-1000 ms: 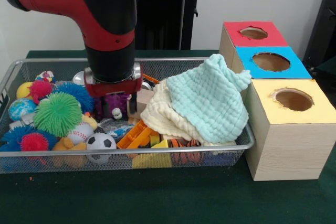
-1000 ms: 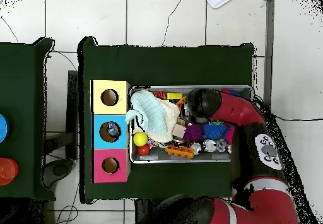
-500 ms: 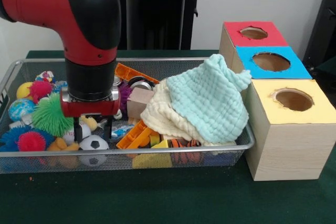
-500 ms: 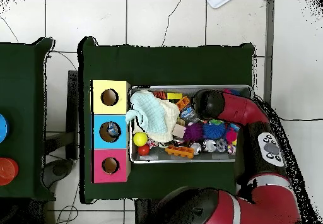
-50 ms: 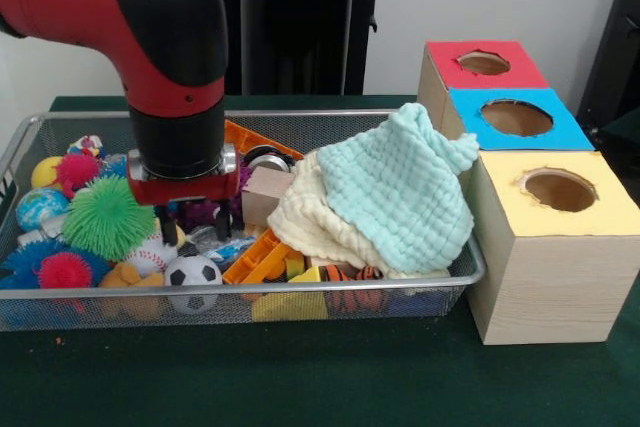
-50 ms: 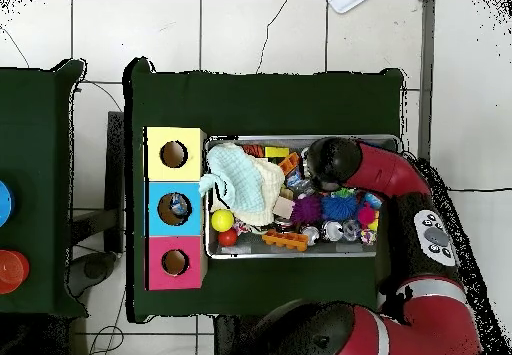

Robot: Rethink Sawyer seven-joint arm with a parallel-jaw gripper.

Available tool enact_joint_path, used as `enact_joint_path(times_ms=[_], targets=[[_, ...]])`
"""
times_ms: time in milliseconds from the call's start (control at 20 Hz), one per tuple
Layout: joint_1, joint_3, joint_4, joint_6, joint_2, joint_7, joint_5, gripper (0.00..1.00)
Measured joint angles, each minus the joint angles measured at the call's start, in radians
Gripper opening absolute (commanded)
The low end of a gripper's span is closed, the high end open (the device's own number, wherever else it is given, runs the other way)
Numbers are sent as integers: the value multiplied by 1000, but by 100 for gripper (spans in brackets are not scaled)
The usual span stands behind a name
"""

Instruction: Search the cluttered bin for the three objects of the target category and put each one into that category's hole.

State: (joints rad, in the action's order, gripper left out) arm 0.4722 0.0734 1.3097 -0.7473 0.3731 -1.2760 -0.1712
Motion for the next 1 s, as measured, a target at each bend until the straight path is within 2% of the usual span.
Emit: enact_joint_path(times_ms=[250, 450, 650, 1000], targets=[[4, 7, 35, -5, 14, 0, -1, 100], [15, 11, 53, 47, 2, 0, -9, 100], [41, 12, 76, 162, -43, 0, -22, 100], [52, 18, 106, 199, -35, 0, -20, 100]])
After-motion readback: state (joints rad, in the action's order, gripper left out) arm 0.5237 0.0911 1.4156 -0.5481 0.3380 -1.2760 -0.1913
